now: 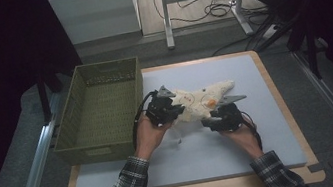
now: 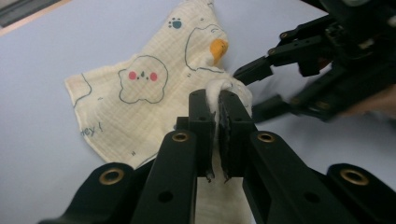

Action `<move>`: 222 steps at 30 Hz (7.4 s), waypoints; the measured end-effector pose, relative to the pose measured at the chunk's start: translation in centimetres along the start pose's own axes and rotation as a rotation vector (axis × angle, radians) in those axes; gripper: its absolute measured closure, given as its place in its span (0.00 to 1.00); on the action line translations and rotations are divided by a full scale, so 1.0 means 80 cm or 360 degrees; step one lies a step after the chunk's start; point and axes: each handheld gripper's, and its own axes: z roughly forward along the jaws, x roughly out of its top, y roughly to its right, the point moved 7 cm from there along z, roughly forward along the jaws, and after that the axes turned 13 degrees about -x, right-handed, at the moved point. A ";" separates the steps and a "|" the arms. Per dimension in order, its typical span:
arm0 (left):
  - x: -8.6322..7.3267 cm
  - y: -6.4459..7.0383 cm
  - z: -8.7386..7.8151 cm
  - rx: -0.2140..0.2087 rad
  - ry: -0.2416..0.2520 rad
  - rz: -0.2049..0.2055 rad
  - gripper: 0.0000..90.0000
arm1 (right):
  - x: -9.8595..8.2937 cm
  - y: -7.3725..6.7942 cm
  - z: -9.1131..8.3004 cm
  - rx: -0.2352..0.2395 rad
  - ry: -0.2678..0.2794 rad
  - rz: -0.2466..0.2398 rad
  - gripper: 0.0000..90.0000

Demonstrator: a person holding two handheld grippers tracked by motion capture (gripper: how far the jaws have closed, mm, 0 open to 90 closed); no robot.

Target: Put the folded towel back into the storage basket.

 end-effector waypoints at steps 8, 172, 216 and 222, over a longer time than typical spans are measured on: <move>0.004 0.002 -0.008 0.0068 0.0041 0.0040 0.95 | 0.032 0.025 -0.026 -0.0038 0.0049 0.0017 0.97; -0.030 -0.052 0.064 0.0322 0.0201 0.0057 0.94 | -0.003 0.182 -0.096 -0.0345 0.0090 0.0049 0.97; -0.142 0.083 0.018 0.0029 0.0247 0.0149 0.93 | -0.144 0.080 -0.208 -0.0132 0.0046 -0.0033 0.96; -0.156 0.090 0.013 -0.0006 0.0240 0.0115 0.85 | -0.162 0.073 -0.209 -0.0085 0.0015 -0.0004 0.91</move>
